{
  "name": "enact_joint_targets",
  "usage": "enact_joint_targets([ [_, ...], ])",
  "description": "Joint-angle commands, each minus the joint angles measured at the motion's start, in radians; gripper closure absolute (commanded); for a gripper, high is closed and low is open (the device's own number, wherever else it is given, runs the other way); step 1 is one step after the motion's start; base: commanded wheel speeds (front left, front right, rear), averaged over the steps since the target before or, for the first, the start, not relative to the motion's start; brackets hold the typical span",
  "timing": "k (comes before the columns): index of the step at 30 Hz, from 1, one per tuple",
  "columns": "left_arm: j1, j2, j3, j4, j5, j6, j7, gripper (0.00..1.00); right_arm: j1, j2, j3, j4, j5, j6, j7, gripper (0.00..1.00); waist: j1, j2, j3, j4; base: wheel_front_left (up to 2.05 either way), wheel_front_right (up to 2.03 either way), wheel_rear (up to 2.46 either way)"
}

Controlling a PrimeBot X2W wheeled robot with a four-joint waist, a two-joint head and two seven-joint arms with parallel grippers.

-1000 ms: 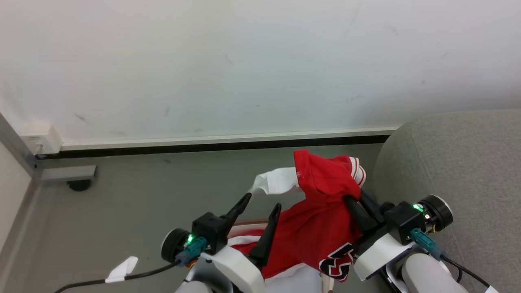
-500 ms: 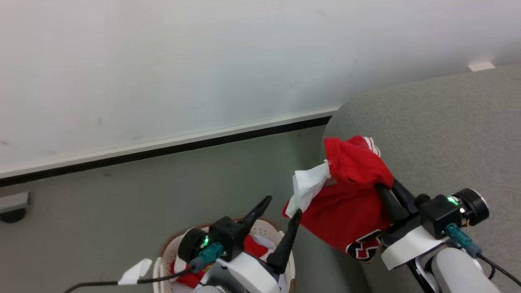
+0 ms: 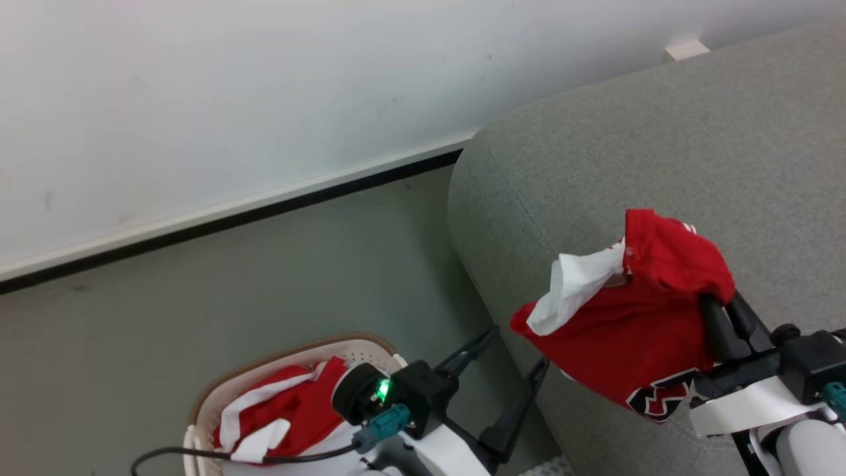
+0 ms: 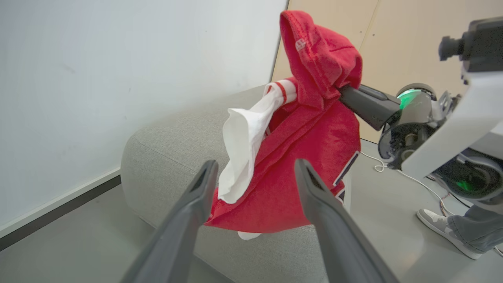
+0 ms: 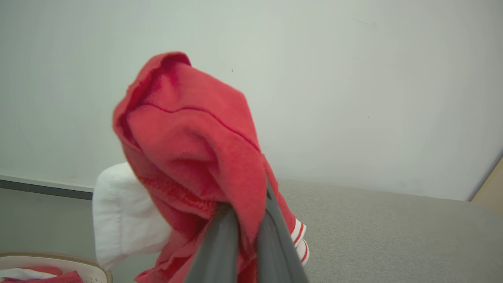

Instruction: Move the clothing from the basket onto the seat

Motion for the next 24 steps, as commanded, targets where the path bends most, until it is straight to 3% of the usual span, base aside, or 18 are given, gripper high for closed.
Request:
enact_joint_targets([
  [1, -0.011, 0.009, 0.002, -0.003, 0.004, -0.003, 0.002, 0.00, 0.004, 0.000, -0.006, -0.008, 0.003, -0.002, 0.000, 1.00, -0.0001, -0.0001, 0.026, -0.004, 0.00, 0.00, 0.00],
  [8, -0.098, 0.060, 0.001, -0.052, 0.047, -0.027, 0.045, 0.00, -0.112, 0.000, -0.084, -0.068, 0.002, -0.002, 0.000, 1.00, -0.0001, -0.0001, 0.218, 0.024, 0.00, 0.00, 0.00],
  [18, -0.277, 0.125, 0.047, -0.126, 0.083, -0.068, 0.090, 0.00, -0.548, -0.145, -0.242, 0.012, -0.050, -0.002, 0.087, 1.00, -0.0001, -0.0001, 0.515, 0.103, 0.00, 0.00, 0.00],
  [24, -0.328, 0.127, 0.070, -0.142, 0.072, -0.071, 0.076, 0.00, -0.756, -0.248, -0.428, 0.144, -0.125, -0.002, 0.136, 1.00, -0.0001, -0.0001, 0.610, 0.158, 0.00, 0.00, 0.00],
])
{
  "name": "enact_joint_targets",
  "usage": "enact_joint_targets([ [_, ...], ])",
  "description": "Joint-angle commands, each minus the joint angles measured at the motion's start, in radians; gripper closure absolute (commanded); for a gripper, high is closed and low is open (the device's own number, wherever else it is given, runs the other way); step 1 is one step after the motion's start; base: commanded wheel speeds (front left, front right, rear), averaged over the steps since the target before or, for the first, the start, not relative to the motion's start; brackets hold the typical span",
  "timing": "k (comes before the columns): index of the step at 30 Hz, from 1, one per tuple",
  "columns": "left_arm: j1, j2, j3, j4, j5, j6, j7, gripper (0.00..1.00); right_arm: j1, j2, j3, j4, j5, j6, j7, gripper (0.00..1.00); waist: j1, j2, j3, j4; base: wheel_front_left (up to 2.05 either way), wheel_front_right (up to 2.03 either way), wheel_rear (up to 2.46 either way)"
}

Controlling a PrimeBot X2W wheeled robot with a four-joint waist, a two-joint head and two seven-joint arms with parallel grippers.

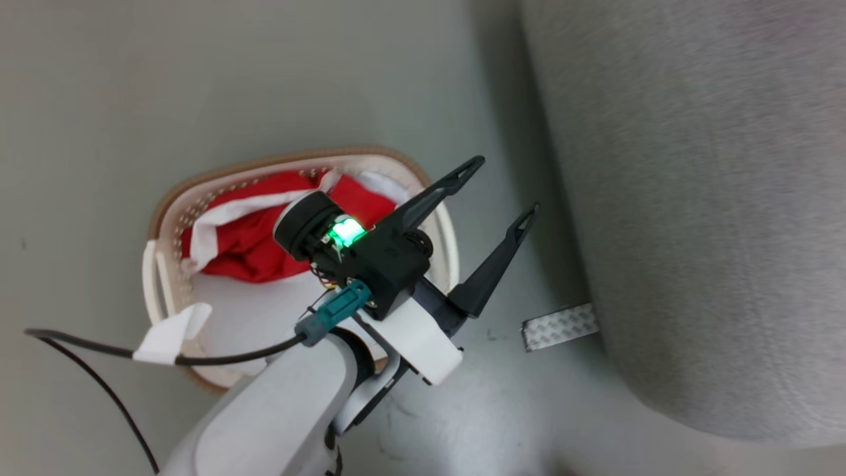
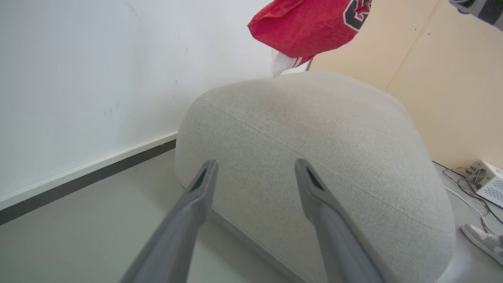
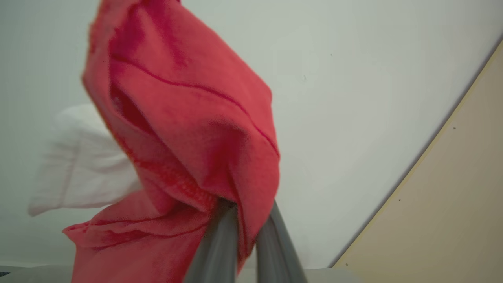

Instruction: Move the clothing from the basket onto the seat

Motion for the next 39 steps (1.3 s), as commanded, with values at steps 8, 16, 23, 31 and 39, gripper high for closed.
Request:
enact_joint_targets([
  [8, 0.004, 0.000, 0.012, 0.035, -0.022, 0.007, -0.049, 0.00, 0.079, 0.056, -0.221, 0.251, -0.128, -0.002, -0.051, 1.00, -0.0003, 0.0000, 0.079, 0.100, 0.00, 0.00, 0.00],
  [16, 0.066, 0.021, 0.038, 0.082, -0.050, 0.031, -0.091, 0.00, 0.247, 0.211, -0.290, 0.369, -0.160, -0.002, -0.136, 0.00, -0.0003, 0.0000, 0.001, 0.091, 0.00, 0.00, 0.00],
  [23, 0.162, 0.035, 0.072, 0.124, -0.097, 0.070, -0.146, 0.00, 0.471, 0.339, -0.210, 0.122, -0.135, -0.002, -0.137, 0.00, -0.0003, 0.0000, -0.143, 0.087, 0.00, 0.00, 0.00],
  [31, 0.294, 0.020, 0.151, 0.195, -0.148, 0.122, -0.241, 0.00, 0.732, 0.397, -0.035, -0.079, -0.079, -0.002, -0.136, 0.00, -0.0003, 0.0000, -0.350, 0.139, 0.00, 0.00, 0.00],
  [39, 0.487, -0.005, 0.286, 0.204, -0.111, 0.167, -0.252, 0.00, 0.920, 0.411, 0.100, -0.144, -0.051, -0.002, -0.136, 0.00, -0.0003, 0.0000, -0.536, 0.219, 0.00, 0.00, 0.00],
])
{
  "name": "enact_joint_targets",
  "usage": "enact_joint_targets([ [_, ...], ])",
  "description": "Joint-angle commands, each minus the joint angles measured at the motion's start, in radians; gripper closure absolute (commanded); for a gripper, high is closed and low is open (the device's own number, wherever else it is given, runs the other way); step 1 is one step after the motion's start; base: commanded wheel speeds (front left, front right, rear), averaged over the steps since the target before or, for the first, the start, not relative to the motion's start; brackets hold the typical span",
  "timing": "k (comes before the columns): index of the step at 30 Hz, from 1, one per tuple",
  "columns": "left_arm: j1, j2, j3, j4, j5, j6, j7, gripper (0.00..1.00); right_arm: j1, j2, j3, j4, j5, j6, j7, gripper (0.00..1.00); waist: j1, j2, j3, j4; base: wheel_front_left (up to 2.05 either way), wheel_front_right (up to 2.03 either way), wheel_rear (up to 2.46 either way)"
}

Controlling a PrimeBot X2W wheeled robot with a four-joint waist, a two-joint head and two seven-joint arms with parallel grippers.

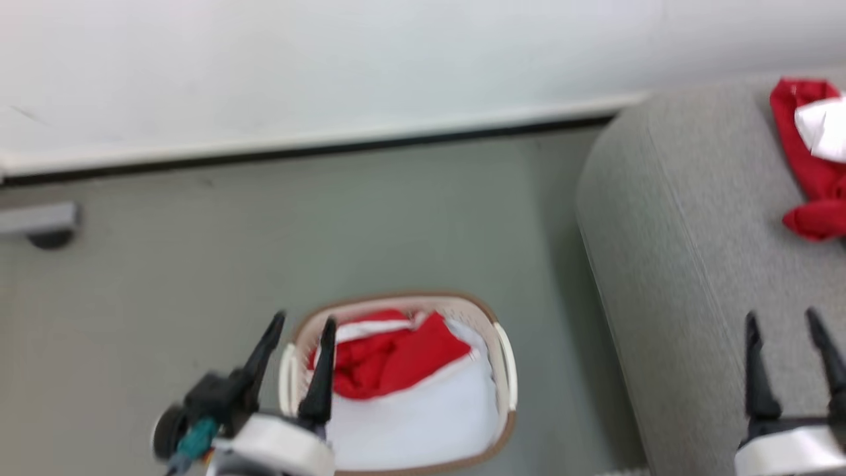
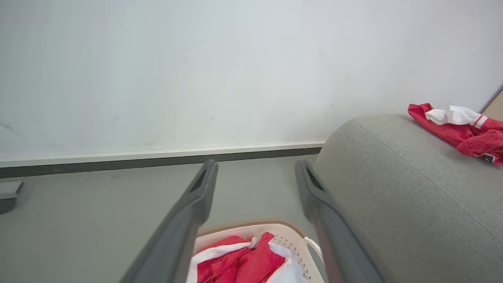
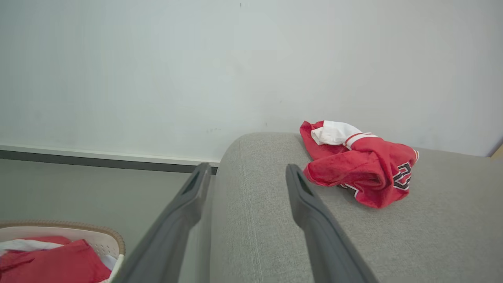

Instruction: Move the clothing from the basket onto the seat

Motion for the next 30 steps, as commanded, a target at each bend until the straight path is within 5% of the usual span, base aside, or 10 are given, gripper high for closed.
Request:
enact_joint_targets([
  [1, 0.077, -0.014, 0.035, -0.005, 0.024, 0.004, 0.000, 0.00, 0.054, 0.002, 0.023, -0.008, 0.015, -0.002, 0.001, 0.00, 0.0003, 0.0000, -0.125, 0.078, 0.00, 0.00, 0.00],
  [17, 0.301, -0.120, 0.223, -0.044, 0.144, -0.088, -0.001, 0.00, 0.181, 0.018, 0.128, 0.006, 0.096, -0.002, 0.001, 0.00, 0.0003, 0.0000, -0.240, 0.150, 0.00, 0.00, 0.00],
  [30, 0.234, -0.156, 0.290, -0.040, 0.210, -0.168, -0.001, 0.00, 0.128, 0.018, 0.144, -0.019, 0.102, -0.002, 0.001, 0.00, 0.0003, 0.0000, -0.147, 0.090, 0.00, 0.00, 0.00],
])
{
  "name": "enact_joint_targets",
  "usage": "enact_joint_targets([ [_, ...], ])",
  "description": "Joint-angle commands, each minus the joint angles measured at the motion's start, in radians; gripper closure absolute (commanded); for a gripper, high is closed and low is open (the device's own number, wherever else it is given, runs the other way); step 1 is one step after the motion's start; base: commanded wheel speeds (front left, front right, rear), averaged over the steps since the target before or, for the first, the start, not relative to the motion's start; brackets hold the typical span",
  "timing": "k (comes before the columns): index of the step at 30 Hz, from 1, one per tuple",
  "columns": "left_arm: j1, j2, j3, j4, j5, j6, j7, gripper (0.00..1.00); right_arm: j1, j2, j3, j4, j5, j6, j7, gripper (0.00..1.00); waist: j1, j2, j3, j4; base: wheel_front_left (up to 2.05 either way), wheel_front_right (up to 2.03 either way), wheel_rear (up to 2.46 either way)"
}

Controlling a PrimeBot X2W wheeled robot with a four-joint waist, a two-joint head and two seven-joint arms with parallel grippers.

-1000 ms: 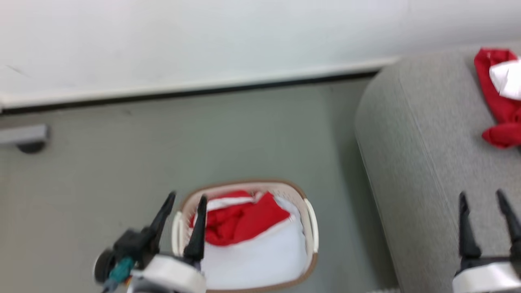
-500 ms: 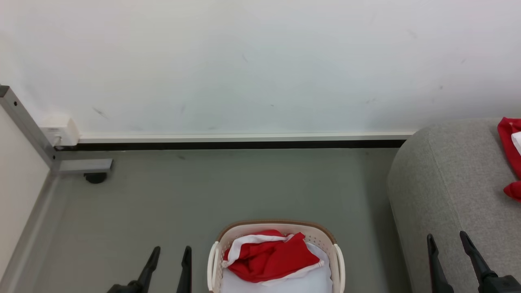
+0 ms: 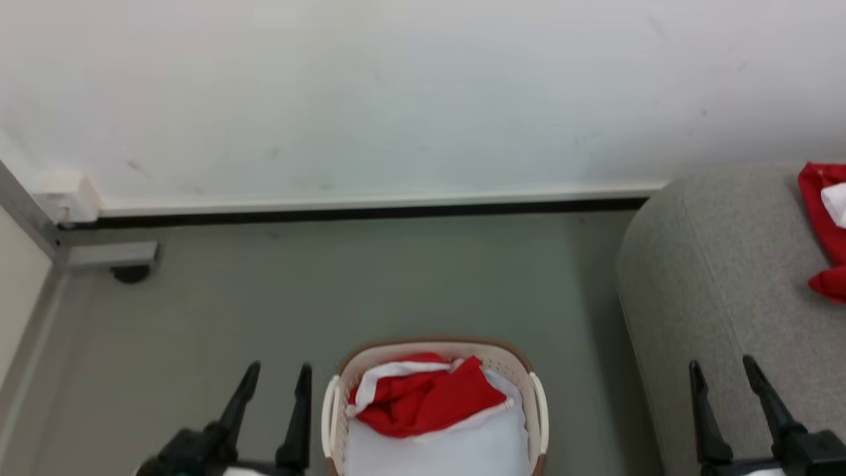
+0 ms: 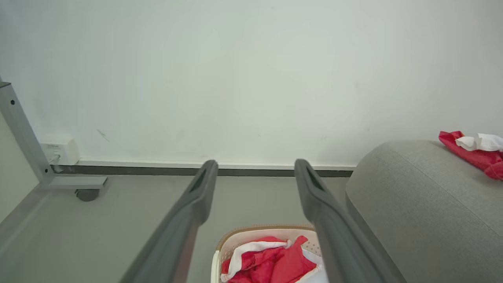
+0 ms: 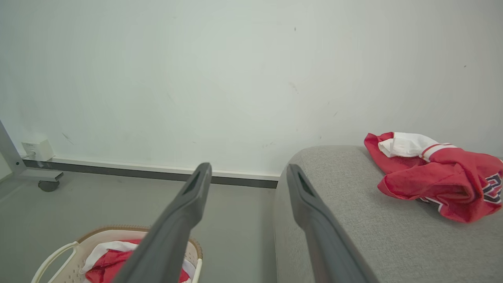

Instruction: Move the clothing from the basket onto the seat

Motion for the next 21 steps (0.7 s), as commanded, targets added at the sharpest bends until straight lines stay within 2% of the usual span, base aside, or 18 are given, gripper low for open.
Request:
enact_joint_targets([
  [1, -0.044, 0.001, 0.001, 0.002, 0.019, -0.010, 0.000, 0.00, -0.033, -0.001, 0.001, -0.013, 0.003, -0.002, 0.001, 0.00, 0.0001, 0.0000, 0.071, -0.028, 0.00, 0.00, 0.00],
  [12, -0.355, 0.078, -0.067, 0.109, 0.105, -0.061, 0.000, 0.00, -0.184, 0.000, 0.054, -0.102, 0.062, -0.002, 0.001, 0.00, 0.0001, 0.0000, 0.365, -0.171, 0.00, 0.00, 0.00],
  [16, -0.471, 0.107, -0.126, 0.208, 0.136, -0.068, 0.027, 0.00, -0.223, 0.000, 0.076, -0.140, 0.096, -0.002, 0.001, 0.00, 0.0001, 0.0000, 0.447, -0.226, 0.00, 0.00, 0.00],
  [21, -0.604, 0.128, -0.189, 0.359, 0.188, -0.072, 0.115, 0.00, -0.261, 0.000, 0.102, -0.191, 0.136, -0.002, 0.001, 0.00, 0.0001, 0.0000, 0.544, -0.283, 0.00, 0.00, 0.00],
])
